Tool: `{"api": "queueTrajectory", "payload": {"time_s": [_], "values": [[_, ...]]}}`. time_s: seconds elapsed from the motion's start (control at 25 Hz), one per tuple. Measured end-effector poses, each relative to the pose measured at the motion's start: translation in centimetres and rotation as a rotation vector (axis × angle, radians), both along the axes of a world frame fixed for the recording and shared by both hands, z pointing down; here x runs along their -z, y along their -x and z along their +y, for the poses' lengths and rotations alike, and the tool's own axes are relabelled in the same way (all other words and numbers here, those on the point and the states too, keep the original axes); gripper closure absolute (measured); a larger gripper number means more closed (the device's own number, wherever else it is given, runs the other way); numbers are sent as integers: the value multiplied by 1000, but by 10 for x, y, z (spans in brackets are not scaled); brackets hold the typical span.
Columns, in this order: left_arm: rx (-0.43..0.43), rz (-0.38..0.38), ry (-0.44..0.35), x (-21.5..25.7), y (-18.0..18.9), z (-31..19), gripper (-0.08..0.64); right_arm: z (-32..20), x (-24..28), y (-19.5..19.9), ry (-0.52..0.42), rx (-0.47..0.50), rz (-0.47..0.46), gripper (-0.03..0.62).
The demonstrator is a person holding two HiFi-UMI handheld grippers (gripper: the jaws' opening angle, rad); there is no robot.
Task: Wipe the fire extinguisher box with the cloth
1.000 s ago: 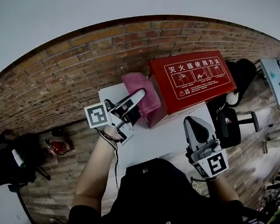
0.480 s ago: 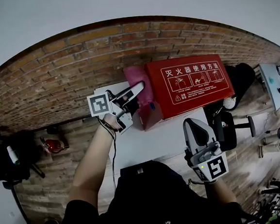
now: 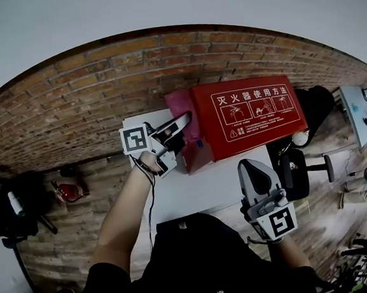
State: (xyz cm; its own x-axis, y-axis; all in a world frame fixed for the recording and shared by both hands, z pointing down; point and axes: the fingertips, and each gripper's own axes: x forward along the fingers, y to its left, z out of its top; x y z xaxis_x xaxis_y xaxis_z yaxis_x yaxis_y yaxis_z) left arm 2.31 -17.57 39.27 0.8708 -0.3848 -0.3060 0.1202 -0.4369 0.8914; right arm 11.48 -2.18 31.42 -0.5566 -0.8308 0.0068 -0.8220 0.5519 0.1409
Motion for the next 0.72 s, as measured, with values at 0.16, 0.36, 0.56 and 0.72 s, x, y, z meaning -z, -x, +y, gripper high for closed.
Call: {"api": "queueTrajectory", "payload": {"time_s": [0.16, 0.36, 0.56, 0.72], "values": [[4, 0, 11, -5, 0, 0, 466, -1, 0, 1, 7, 0, -11, 572], [8, -3, 32, -17, 1, 1, 468, -3, -2, 3, 33, -6, -27, 572], [6, -11, 62, -30, 2, 3, 466, -3, -4, 3, 21, -7, -10, 572], [5, -23, 67, -42, 3, 3, 468, -1, -5, 4, 47, -13, -25, 572]]}}
